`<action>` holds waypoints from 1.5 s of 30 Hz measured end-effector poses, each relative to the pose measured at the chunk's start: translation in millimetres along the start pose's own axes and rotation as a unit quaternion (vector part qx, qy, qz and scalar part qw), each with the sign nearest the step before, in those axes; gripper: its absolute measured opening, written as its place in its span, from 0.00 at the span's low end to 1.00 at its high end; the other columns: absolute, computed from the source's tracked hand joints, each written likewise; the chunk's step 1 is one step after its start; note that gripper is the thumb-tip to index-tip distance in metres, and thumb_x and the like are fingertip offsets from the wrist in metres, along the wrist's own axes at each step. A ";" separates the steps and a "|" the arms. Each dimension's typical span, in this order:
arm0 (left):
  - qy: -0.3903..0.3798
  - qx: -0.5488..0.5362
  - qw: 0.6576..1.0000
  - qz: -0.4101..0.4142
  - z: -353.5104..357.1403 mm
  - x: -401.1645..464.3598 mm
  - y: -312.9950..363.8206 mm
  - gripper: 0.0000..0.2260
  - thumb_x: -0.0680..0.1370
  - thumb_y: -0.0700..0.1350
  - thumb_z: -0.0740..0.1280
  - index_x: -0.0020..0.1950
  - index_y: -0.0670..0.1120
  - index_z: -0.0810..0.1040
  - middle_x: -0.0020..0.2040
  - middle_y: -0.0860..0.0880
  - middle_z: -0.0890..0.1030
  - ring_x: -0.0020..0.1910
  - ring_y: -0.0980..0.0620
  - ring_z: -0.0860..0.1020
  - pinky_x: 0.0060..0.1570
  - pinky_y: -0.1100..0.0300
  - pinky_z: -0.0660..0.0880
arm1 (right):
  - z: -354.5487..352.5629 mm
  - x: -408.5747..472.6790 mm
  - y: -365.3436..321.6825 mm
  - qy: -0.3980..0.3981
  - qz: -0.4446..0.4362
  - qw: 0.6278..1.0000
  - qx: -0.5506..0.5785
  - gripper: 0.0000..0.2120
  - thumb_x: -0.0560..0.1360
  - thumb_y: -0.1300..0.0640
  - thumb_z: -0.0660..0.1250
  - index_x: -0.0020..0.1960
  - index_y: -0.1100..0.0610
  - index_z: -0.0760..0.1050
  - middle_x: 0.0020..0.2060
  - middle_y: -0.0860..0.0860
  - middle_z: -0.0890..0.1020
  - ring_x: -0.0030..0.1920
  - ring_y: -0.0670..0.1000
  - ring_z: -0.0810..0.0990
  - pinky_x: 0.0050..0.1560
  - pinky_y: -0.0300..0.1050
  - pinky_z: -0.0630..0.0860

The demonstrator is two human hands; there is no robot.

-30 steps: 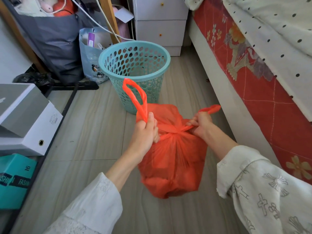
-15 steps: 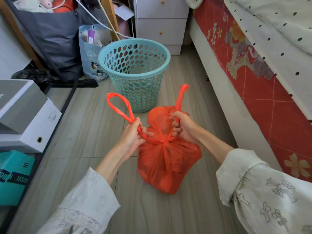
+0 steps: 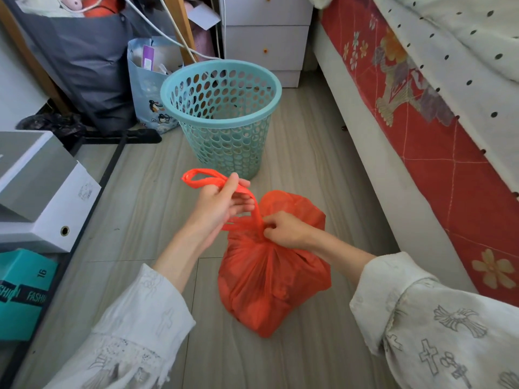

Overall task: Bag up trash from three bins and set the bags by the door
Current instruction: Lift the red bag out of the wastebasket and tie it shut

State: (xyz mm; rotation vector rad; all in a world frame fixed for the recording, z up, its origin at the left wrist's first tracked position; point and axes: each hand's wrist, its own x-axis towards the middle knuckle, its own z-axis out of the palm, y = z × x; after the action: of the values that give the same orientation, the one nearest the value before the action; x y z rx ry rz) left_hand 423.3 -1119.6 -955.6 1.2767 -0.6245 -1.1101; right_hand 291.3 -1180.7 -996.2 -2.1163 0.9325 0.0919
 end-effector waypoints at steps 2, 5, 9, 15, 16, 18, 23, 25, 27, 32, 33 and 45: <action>0.008 -0.022 1.000 -0.009 -4.0 3.7 -1.9 0.12 0.80 0.44 0.57 0.44 0.41 0.76 0.32 0.46 0.80 0.30 0.55 0.81 0.35 0.65 0.80 | 3.3 -3.0 -2.2 -0.036 -0.015 0.997 0.070 0.15 0.74 0.66 0.61 0.57 0.55 0.78 0.47 0.47 0.79 0.48 0.43 0.74 0.50 0.33 0.69; 0.001 -0.005 1.000 -0.015 -7.7 3.8 -6.5 0.10 0.80 0.45 0.56 0.47 0.43 0.76 0.38 0.47 0.82 0.36 0.56 0.82 0.40 0.65 0.78 | 4.9 -3.9 -3.8 -0.057 0.007 0.987 0.152 0.12 0.77 0.62 0.62 0.59 0.61 0.76 0.45 0.44 0.76 0.41 0.37 0.73 0.39 0.20 0.67; 0.014 0.160 0.987 0.012 -15.5 2.4 -25.0 0.04 0.80 0.43 0.57 0.50 0.47 0.71 0.47 0.48 0.77 0.41 0.56 0.78 0.45 0.63 0.74 | 8.6 -1.0 -5.7 -0.048 0.062 0.988 0.135 0.18 0.80 0.52 0.56 0.32 0.52 0.68 0.29 0.47 0.69 0.25 0.42 0.67 0.24 0.30 0.62; -0.018 0.457 0.888 0.033 -25.9 -9.4 -56.8 0.10 0.79 0.50 0.56 0.52 0.44 0.68 0.47 0.42 0.79 0.48 0.45 0.77 0.50 0.53 0.69 | 6.4 4.2 -5.9 -0.021 0.134 0.973 0.186 0.24 0.80 0.45 0.50 0.34 0.56 0.73 0.28 0.50 0.68 0.28 0.46 0.65 0.26 0.37 0.61; -0.035 0.506 0.861 0.043 -25.2 -12.1 -57.6 0.12 0.80 0.51 0.55 0.48 0.43 0.70 0.48 0.40 0.80 0.50 0.42 0.77 0.50 0.53 0.69 | 6.9 6.2 -4.6 -0.012 0.132 0.974 0.186 0.24 0.80 0.47 0.51 0.35 0.58 0.75 0.27 0.50 0.68 0.26 0.46 0.65 0.24 0.36 0.63; -0.053 0.560 0.824 0.075 -23.3 -13.8 -56.5 0.17 0.79 0.54 0.54 0.39 0.44 0.72 0.42 0.39 0.81 0.49 0.39 0.77 0.47 0.50 0.70 | 6.1 7.9 -3.3 0.008 0.126 0.976 0.175 0.22 0.80 0.50 0.54 0.34 0.60 0.75 0.24 0.50 0.72 0.21 0.45 0.68 0.19 0.33 0.64; -0.063 0.506 0.850 0.129 -19.7 -15.8 -42.1 0.17 0.77 0.52 0.62 0.29 0.48 0.67 0.26 0.50 0.67 0.31 0.50 0.68 0.34 0.56 0.61 | -7.1 10.0 13.2 0.031 0.137 0.961 0.237 0.19 0.77 0.53 0.62 0.34 0.64 0.77 0.21 0.50 0.80 0.21 0.47 0.74 0.25 0.37 0.69; -0.075 0.480 0.861 0.152 -15.4 -17.7 -35.7 0.18 0.77 0.50 0.63 0.28 0.49 0.66 0.25 0.51 0.65 0.28 0.56 0.65 0.31 0.61 0.60 | -10.9 9.7 16.9 0.043 0.113 0.976 0.183 0.21 0.76 0.50 0.64 0.36 0.67 0.80 0.29 0.56 0.84 0.29 0.51 0.74 0.33 0.42 0.69; -0.089 0.476 0.855 0.188 -7.9 -20.2 -31.6 0.19 0.77 0.48 0.63 0.27 0.50 0.63 0.24 0.51 0.63 0.27 0.58 0.65 0.30 0.64 0.60 | -13.9 5.9 17.3 0.047 0.105 0.979 0.168 0.22 0.77 0.51 0.63 0.30 0.63 0.77 0.21 0.50 0.81 0.20 0.41 0.69 0.24 0.35 0.64; -0.175 0.415 0.875 0.180 0.0 -23.7 -18.7 0.19 0.77 0.45 0.63 0.26 0.56 0.69 0.24 0.55 0.71 0.26 0.62 0.67 0.31 0.70 0.62 | -14.5 5.6 25.5 0.050 0.078 0.965 0.244 0.17 0.78 0.54 0.61 0.31 0.55 0.72 0.15 0.44 0.74 0.16 0.39 0.66 0.23 0.34 0.59; -0.208 0.383 0.889 0.140 -3.3 -23.3 -15.5 0.16 0.77 0.45 0.62 0.29 0.55 0.73 0.26 0.56 0.72 0.28 0.62 0.68 0.33 0.70 0.63 | -15.0 3.9 27.8 0.048 0.073 0.957 0.278 0.16 0.78 0.54 0.61 0.31 0.55 0.72 0.17 0.45 0.75 0.18 0.39 0.67 0.24 0.33 0.60; -0.125 0.311 0.938 0.090 -17.4 -4.4 -59.3 0.08 0.71 0.36 0.69 0.45 0.47 0.79 0.41 0.57 0.80 0.39 0.71 0.76 0.44 0.76 0.70 | -28.5 -7.9 38.0 -0.033 0.014 0.908 0.417 0.13 0.77 0.58 0.60 0.35 0.56 0.75 0.30 0.52 0.74 0.32 0.47 0.69 0.38 0.41 0.62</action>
State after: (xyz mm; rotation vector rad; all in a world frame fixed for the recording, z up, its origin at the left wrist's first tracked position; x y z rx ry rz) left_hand 419.1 -1103.3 -1015.3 1.5773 -1.3354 -0.9568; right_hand 254.3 -1211.4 -998.7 -1.2932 0.7695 -0.1941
